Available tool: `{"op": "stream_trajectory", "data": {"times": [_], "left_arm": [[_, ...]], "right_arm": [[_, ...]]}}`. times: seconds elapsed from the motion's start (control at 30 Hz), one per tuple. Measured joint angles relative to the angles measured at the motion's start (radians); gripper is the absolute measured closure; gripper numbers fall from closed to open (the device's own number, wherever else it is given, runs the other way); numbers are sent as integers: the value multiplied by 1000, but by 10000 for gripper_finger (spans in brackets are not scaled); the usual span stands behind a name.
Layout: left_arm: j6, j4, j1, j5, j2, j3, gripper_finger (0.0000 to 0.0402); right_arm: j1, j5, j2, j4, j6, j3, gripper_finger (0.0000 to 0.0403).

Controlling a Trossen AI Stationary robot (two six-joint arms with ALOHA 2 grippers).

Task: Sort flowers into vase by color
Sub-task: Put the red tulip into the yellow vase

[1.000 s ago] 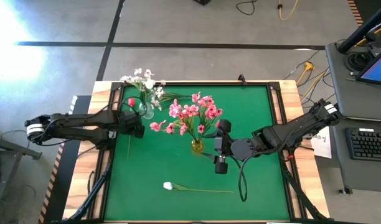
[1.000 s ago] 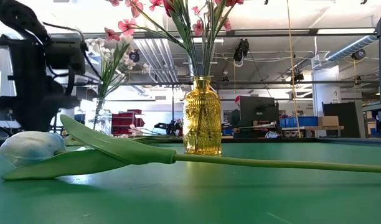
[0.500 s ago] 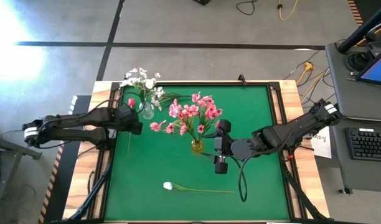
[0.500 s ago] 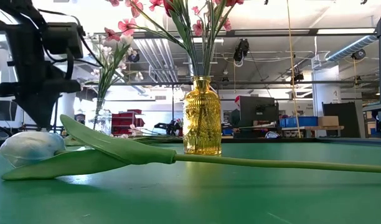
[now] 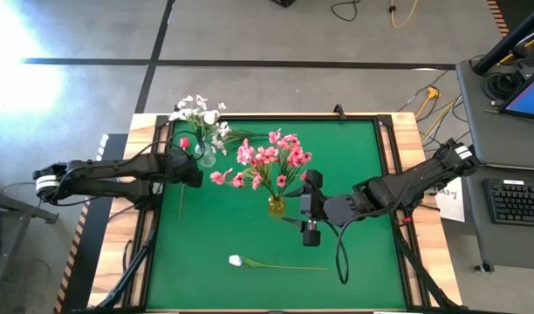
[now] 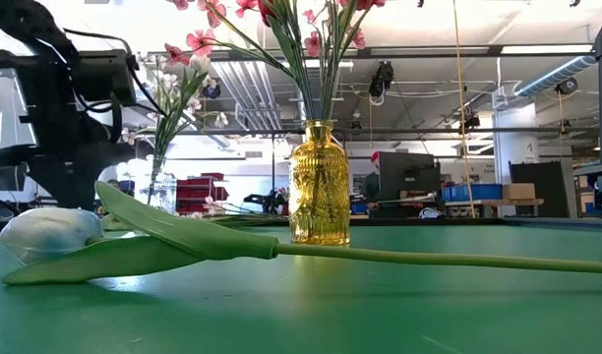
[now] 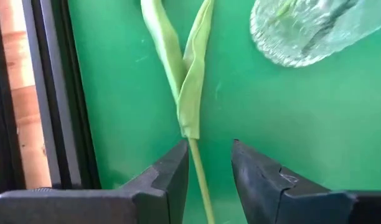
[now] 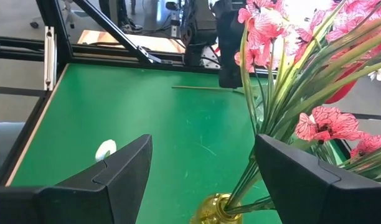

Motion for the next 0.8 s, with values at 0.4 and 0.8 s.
{"op": "stream_trajectory", "data": {"times": [0.4,0.8], "left_arm": [[-11,27,0,-15,58,-28,292],[-7,78,0,-27,106,-28,292]], "right_arm": [[0,0,0,0,-2,0,126],[0,0,0,-1,-3,0,126]]}}
